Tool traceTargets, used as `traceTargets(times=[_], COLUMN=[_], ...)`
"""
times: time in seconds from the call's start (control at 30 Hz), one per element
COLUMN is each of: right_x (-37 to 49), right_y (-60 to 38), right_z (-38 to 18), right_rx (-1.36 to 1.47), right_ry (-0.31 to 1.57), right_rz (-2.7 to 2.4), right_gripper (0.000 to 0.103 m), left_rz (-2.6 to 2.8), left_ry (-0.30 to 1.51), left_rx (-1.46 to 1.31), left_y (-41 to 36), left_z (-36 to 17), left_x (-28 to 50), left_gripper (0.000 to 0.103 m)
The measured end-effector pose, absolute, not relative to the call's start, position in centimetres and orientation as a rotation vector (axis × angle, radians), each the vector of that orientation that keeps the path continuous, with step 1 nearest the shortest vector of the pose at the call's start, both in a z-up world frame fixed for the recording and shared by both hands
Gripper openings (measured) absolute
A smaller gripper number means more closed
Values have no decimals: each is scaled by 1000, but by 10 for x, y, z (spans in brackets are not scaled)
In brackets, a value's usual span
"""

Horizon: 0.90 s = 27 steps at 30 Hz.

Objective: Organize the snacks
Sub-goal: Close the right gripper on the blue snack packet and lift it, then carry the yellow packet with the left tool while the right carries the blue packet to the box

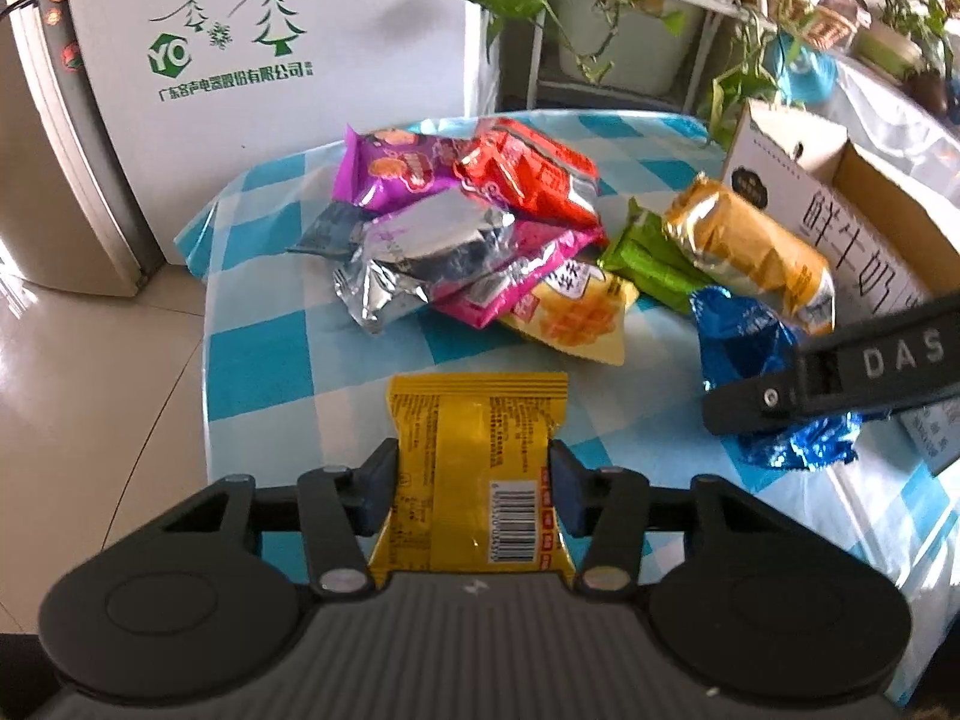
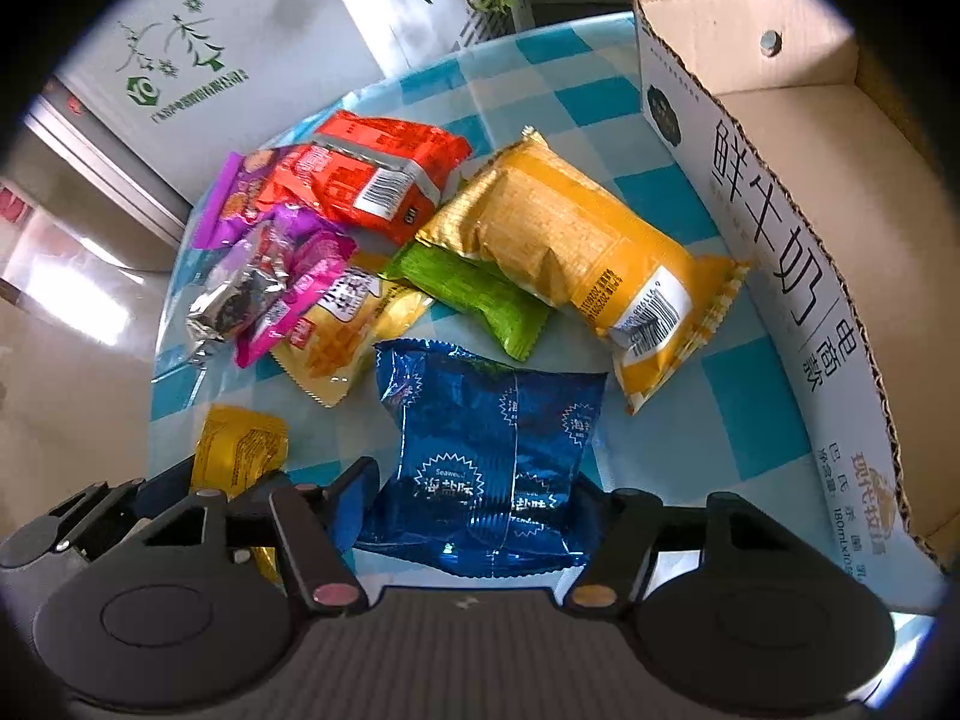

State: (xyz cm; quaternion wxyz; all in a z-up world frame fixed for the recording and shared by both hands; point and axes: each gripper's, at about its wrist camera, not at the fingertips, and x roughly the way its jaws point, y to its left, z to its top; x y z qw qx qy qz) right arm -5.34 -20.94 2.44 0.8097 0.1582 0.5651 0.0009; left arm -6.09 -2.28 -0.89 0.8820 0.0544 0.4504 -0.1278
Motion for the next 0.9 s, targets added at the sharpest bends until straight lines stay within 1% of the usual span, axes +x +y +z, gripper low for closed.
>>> traceTargets(times=[0.33,0.9], right_x=[-75,-92], right_y=[-202,-195], right_z=[34,45], right_rx=[309,258], right_ry=[1169,1117], right_rz=[19,61], right_gripper=[70,70], left_rz=[-248,-219], left_ry=[905,904], left_rx=[72,19], left_y=[-16,-7], left_z=[0,3], left_x=[-68,-86], left_gripper=[51,51])
